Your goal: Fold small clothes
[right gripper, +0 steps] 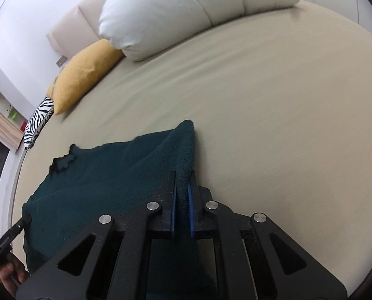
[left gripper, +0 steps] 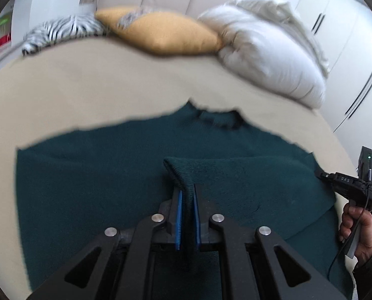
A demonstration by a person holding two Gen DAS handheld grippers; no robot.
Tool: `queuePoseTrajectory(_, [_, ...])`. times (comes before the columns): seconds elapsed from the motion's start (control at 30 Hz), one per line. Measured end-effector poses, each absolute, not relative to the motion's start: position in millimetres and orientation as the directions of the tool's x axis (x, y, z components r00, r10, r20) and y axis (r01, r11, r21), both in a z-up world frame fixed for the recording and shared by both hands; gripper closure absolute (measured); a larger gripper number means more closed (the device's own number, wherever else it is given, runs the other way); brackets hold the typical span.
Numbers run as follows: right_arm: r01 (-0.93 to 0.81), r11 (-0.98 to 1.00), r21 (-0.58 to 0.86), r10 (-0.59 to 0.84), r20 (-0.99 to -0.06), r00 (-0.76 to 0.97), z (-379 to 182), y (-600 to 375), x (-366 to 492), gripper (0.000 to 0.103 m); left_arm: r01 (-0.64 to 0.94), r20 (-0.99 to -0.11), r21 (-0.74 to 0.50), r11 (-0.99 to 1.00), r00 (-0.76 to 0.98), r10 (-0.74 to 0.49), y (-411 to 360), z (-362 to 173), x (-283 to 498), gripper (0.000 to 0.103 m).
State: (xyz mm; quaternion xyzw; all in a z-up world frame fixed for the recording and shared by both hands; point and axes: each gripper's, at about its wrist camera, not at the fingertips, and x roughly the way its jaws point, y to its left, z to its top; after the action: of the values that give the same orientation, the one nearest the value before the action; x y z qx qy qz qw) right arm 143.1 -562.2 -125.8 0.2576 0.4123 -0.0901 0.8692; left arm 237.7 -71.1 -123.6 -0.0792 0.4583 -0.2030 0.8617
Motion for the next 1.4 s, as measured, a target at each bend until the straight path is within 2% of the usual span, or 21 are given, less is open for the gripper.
queuePoseTrajectory(0.1, [0.359,0.848,0.391,0.077,-0.76,0.645,-146.1,-568.3,142.4,0.098,0.254,-0.736,-0.39,0.885,0.492,-0.465,-60.9,-135.2,238.6,0.094])
queuePoseTrajectory(0.2, [0.349,0.81,0.471,0.135,-0.729,0.671,-146.0,-578.5,136.5,0.097,0.256,-0.733,-0.401,0.88,0.486,-0.475,-57.2,-130.5,235.9,0.094])
queuePoseTrajectory(0.23, [0.355,0.796,0.49,0.144,-0.723,0.676,-144.8,-581.7,133.1,0.096,0.254,-0.73,-0.41,0.876,0.484,-0.482,-54.7,-129.5,235.1,0.094])
queuePoseTrajectory(0.27, [0.368,0.781,0.505,0.143,-0.718,0.681,-143.6,-584.7,127.6,0.09,0.249,-0.73,-0.422,0.872,0.477,-0.49,-52.5,-129.8,235.1,0.094])
queuePoseTrajectory(0.43, [0.366,0.759,0.538,0.136,-0.682,0.719,-119.7,-580.0,96.4,0.09,0.232,-0.734,-0.443,0.866,0.461,-0.499,-51.2,-130.1,231.1,0.094])
queuePoseTrajectory(0.47, [0.354,0.771,0.53,0.145,-0.687,0.712,-117.4,-574.6,93.0,0.09,0.23,-0.737,-0.443,0.867,0.458,-0.497,-51.4,-130.0,230.1,0.094])
queuePoseTrajectory(0.53, [0.348,0.832,0.432,0.123,-0.755,0.644,-123.1,-555.1,94.1,0.089,0.227,-0.741,-0.443,0.867,0.453,-0.496,-51.4,-130.0,229.2,0.095])
queuePoseTrajectory(0.6, [0.329,0.878,0.346,0.076,-0.781,0.619,-131.5,-542.1,96.9,0.089,0.217,-0.739,-0.458,0.862,0.446,-0.505,-48.3,-129.7,227.8,0.095])
queuePoseTrajectory(0.63, [0.323,0.884,0.339,0.067,-0.774,0.629,-132.7,-541.9,94.4,0.089,0.212,-0.736,-0.468,0.858,0.443,-0.512,-46.2,-129.1,226.8,0.096])
queuePoseTrajectory(0.7, [0.351,0.87,0.347,0.06,-0.78,0.623,-131.9,-548.4,89.0,0.096,0.207,-0.733,-0.482,0.851,0.437,-0.521,-43.5,-125.0,223.0,0.096])
queuePoseTrajectory(0.8, [0.394,0.877,0.275,-0.019,-0.799,0.601,-128.0,-553.0,79.0,0.1,0.216,-0.739,-0.461,0.861,0.445,-0.507,-44.3,-125.7,217.8,0.096])
queuePoseTrajectory(0.97, [0.387,0.863,0.325,0.034,-0.802,0.597,-142.2,-563.1,78.5,0.1,0.174,-0.728,-0.521,0.836,0.422,-0.541,-34.1,-135.9,229.7,0.092])
queuePoseTrajectory(1.03, [0.408,0.86,0.307,0.01,-0.809,0.588,-131.8,-559.4,75.9,0.095,0.169,-0.739,-0.486,0.857,0.444,-0.507,-31.9,-126.0,224.8,0.087])
queuePoseTrajectory(1.1, [0.419,0.846,0.33,0.008,-0.793,0.609,-120.3,-557.2,70.4,0.093,0.158,-0.746,-0.424,0.892,0.497,-0.443,-28.8,-109.3,215.7,0.08])
queuePoseTrajectory(1.13, [0.398,0.844,0.361,0.024,-0.765,0.643,-110.8,-552.7,68.2,0.093,0.153,-0.738,-0.395,0.906,0.535,-0.412,-28.0,-99.7,210.6,0.071])
queuePoseTrajectory(1.27, [0.278,0.886,0.37,0.071,-0.702,0.708,-84.3,-517.6,81.8,0.092,0.257,-0.688,-0.292,0.921,0.612,-0.389,-57.8,-73.7,202.4,0.056])
queuePoseTrajectory(1.33, [0.215,0.906,0.364,0.118,-0.706,0.698,-86.9,-499.0,95.1,0.081,0.293,-0.72,-0.258,0.921,0.577,-0.385,-81.1,-87.1,210.5,0.053])
queuePoseTrajectory(1.4, [0.211,0.909,0.36,0.144,-0.744,0.652,-111.3,-489.3,108.6,0.044,0.287,-0.793,-0.23,0.93,0.499,-0.35,-92.7,-118.2,223.1,0.054])
